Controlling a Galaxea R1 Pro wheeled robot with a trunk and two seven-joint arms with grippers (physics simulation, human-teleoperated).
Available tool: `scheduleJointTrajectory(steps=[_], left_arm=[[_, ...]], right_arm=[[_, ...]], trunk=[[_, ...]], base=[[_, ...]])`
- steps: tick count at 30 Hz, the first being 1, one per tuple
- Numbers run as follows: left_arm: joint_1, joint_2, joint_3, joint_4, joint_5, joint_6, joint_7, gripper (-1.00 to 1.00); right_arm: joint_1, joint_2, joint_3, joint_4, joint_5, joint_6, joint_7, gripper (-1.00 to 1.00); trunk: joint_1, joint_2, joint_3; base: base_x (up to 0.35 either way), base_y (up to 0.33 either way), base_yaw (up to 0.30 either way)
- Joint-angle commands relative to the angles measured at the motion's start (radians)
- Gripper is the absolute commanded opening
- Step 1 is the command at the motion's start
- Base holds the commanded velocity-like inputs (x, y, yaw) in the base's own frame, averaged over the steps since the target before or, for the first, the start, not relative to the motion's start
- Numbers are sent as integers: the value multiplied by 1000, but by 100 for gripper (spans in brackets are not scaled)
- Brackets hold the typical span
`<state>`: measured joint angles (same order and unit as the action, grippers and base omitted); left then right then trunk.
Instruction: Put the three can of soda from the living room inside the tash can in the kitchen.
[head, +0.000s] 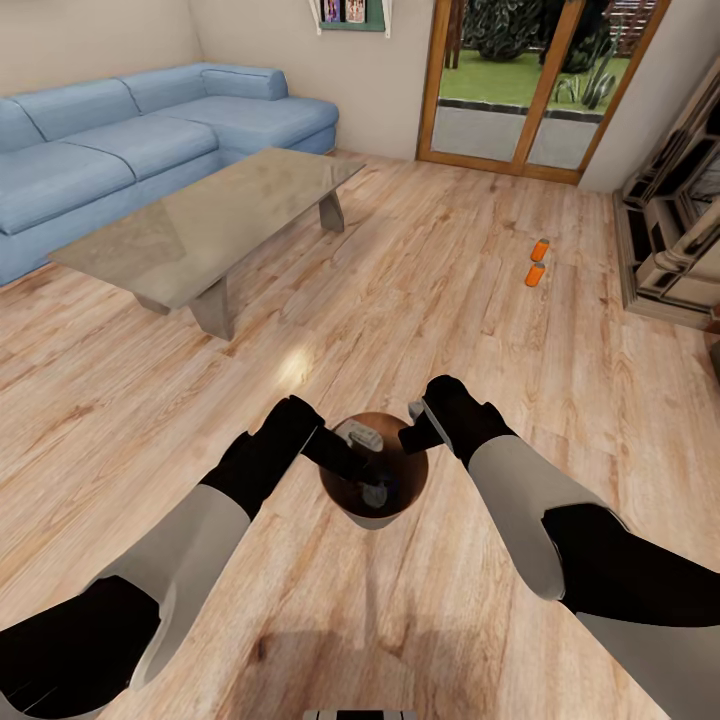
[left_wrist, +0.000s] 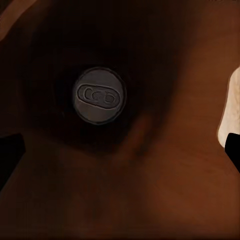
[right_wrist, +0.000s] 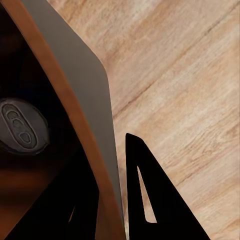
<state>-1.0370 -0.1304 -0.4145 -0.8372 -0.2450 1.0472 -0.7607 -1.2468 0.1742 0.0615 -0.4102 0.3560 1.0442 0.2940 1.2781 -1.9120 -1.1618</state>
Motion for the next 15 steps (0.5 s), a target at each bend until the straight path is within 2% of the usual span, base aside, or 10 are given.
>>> scheduleJointTrajectory(steps=[1,8,12,13,14,15], left_arm=[[0,1,0,0,1,0,0,100],[0,7,5,-42,9,0,-9,100],[11,16,10,-155,18,0,-46,100],[27,33,11,-218,20,0,-87,100],[52,82,13,-330,20,0,-175,100],[58,103,13,-369,20,0,-206,100]], right_arm=[[0,0,-3,0,-28,3,4,-100],[0,-2,-3,1,-26,3,4,-100],[0,-7,-5,2,-26,3,4,-100],[0,-8,-5,3,-26,3,4,-100],[0,-9,-6,3,-26,3,4,-100],[0,-10,-6,3,-26,3,4,-100]], trunk=[[0,0,0],[0,0,0],[0,0,0],[0,0,0],[0,0,0],[0,0,0]], base=[[0,0,0],[0,0,0],[0,0,0],[0,0,0],[0,0,0],[0,0,0]])
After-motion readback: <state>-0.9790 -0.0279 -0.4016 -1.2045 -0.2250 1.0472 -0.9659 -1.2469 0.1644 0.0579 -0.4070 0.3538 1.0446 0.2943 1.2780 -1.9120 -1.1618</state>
